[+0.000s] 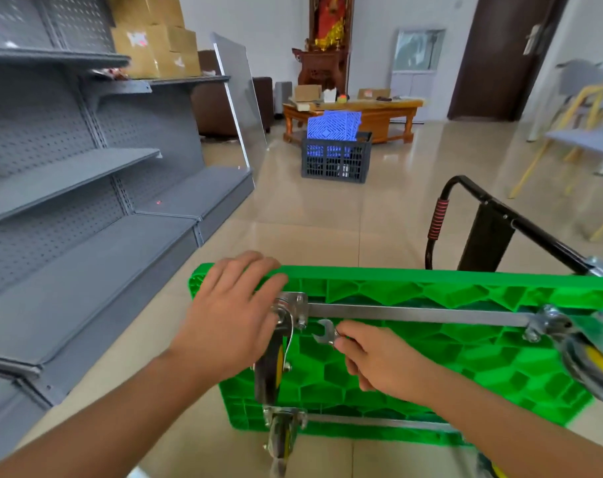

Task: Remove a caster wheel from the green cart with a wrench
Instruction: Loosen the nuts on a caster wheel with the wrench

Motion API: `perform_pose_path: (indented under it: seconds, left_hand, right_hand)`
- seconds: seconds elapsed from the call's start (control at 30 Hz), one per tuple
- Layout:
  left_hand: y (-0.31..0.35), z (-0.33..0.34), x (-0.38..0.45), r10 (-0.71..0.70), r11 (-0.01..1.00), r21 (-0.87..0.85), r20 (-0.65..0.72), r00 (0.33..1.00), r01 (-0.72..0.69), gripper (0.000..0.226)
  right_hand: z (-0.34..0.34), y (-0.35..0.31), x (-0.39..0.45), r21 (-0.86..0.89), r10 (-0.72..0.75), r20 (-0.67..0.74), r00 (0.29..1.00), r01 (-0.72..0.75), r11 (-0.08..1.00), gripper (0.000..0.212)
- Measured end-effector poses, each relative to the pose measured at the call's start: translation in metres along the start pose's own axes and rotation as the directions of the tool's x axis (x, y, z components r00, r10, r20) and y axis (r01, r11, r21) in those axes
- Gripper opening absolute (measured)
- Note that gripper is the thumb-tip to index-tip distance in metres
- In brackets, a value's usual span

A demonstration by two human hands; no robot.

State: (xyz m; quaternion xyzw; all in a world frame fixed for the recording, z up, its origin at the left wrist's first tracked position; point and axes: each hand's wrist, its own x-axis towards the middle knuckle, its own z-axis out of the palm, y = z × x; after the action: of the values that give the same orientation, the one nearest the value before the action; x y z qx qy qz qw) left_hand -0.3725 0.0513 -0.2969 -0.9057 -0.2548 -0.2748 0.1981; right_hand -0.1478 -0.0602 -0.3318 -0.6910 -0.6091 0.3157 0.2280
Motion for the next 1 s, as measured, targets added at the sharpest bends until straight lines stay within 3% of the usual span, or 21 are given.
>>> perform_pose_path:
  seconds: [0.1,0.3,0.37,0.5,1.0]
  left_hand:
    - [-0.021,0.009,-0.011,-0.061,0.998,-0.02,0.079,0.995,0.063,0.051]
    - [-0.034,0.032,-0.028,-0.143,0.986,-0.062,0.135,0.981,0.152,0.06]
    - [-0.034,0.039,-0.03,-0.158,0.983,-0.071,0.124,0.98,0.168,0.062]
    - [-0.037,0.048,-0.033,-0.155,0.984,-0.067,0.101,0.983,0.162,0.066]
    - [-0.029,0.058,-0.032,-0.234,0.97,-0.085,-0.055,0.971,0.229,0.063]
  right_hand:
    - [0.009,0.011,0.01,-0.15,-0.1,-0.09,0.991,0.085,0.985,0.014]
    - [0.033,0.027,0.024,-0.009,-0.134,-0.146,0.98,0.134,0.991,0.012]
    - [0.044,0.031,0.028,0.023,-0.13,-0.156,0.979,0.135,0.991,0.01]
    - [0.068,0.039,0.032,0.029,-0.093,-0.231,0.969,0.102,0.994,0.025]
    - [0.098,0.053,0.049,0.241,-0.064,-0.337,0.939,0.152,0.959,0.021]
